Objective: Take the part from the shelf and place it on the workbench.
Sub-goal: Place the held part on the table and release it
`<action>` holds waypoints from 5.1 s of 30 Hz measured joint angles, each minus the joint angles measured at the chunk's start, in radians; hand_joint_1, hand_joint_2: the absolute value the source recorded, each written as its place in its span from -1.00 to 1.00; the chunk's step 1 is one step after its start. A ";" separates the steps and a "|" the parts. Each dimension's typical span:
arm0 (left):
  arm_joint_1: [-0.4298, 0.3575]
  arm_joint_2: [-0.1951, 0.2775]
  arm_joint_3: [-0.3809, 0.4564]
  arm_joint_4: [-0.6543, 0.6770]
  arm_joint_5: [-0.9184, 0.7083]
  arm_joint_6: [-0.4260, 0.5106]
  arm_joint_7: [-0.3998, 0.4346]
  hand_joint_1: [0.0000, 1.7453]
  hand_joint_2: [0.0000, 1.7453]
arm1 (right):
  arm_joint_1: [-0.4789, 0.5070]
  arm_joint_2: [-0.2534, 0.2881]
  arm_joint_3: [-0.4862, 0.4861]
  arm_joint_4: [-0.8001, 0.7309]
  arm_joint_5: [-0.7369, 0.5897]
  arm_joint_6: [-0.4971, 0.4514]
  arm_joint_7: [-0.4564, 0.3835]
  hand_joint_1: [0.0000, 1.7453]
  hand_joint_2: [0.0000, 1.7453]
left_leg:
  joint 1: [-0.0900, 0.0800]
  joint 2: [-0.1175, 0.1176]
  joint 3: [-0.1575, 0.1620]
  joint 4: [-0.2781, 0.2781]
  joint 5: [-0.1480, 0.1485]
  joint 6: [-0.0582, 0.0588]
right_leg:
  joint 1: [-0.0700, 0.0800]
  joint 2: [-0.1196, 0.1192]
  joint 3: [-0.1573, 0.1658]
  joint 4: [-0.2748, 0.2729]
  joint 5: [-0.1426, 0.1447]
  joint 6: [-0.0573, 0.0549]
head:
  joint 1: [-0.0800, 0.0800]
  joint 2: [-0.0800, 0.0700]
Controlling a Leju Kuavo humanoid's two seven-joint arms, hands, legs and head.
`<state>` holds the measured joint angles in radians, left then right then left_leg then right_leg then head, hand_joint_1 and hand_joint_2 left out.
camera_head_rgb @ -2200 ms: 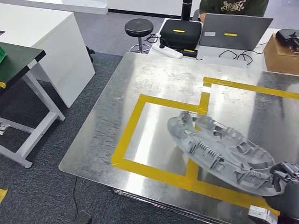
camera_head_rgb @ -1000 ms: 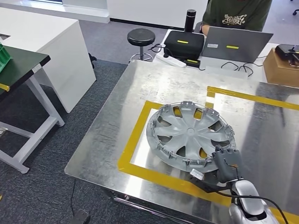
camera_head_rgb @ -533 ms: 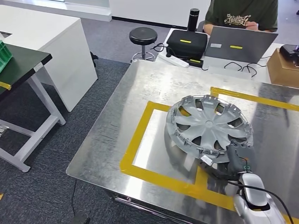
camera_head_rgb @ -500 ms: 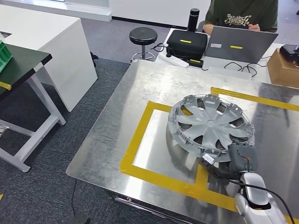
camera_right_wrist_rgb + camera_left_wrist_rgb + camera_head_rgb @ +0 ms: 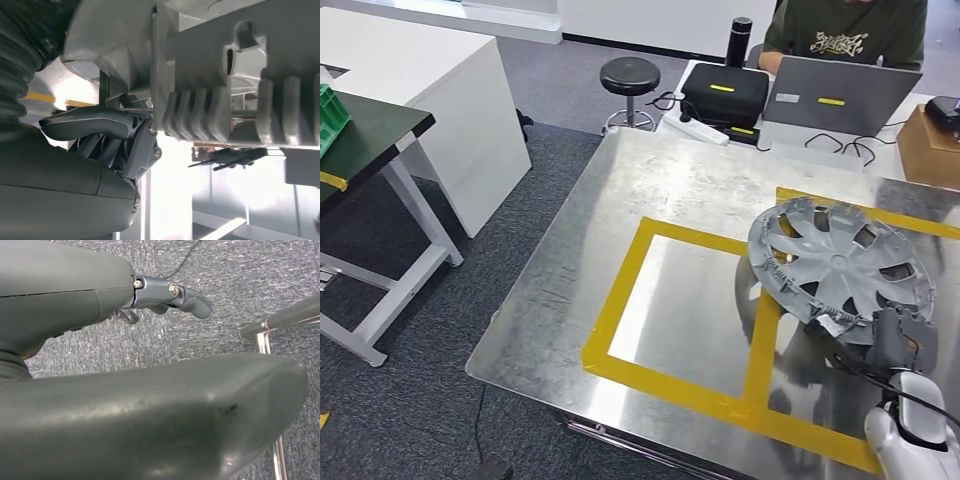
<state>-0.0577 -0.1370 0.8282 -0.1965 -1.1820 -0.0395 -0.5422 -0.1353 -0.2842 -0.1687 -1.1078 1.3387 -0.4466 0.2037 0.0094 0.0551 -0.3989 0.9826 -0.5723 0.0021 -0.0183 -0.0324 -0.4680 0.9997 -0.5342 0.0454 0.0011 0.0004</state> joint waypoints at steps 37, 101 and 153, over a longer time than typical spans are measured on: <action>0.017 0.040 0.077 0.000 0.012 -0.023 -0.025 -1.00 -1.00 | 0.235 -0.458 -0.079 -0.323 -0.548 0.605 -0.407 -1.00 1.00 | -0.005 -0.001 -0.010 0.002 0.001 0.008 | -0.004 0.001 0.002 -0.003 0.004 0.008 | 0.000 0.000; 0.016 0.023 0.133 0.000 -0.073 -0.013 -0.033 -1.00 -1.00 | 0.506 -0.502 -0.324 -0.543 -0.457 0.503 -0.598 -1.00 -1.00 | -0.013 0.001 -0.059 0.002 0.029 0.013 | -0.010 0.003 -0.046 -0.003 0.035 0.009 | 0.000 0.000; 0.011 0.000 0.183 0.000 -0.106 0.005 -0.029 -1.00 -1.00 | 0.425 0.282 -0.188 -0.933 -1.210 0.274 -0.876 -1.00 -1.00 | -0.012 0.002 -0.065 0.001 0.034 0.007 | -0.008 0.005 -0.052 -0.002 0.039 0.005 | 0.000 0.000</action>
<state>-0.0468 -0.1373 1.0111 -0.1965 -1.2881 -0.0349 -0.5715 0.2894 -0.0017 -0.3564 -2.0407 0.1292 -0.1728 -0.6722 -0.0021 0.0571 -0.4644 0.9836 -0.5381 0.0088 -0.0259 -0.0277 -0.5202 0.9976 -0.4956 0.0506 0.0011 0.0004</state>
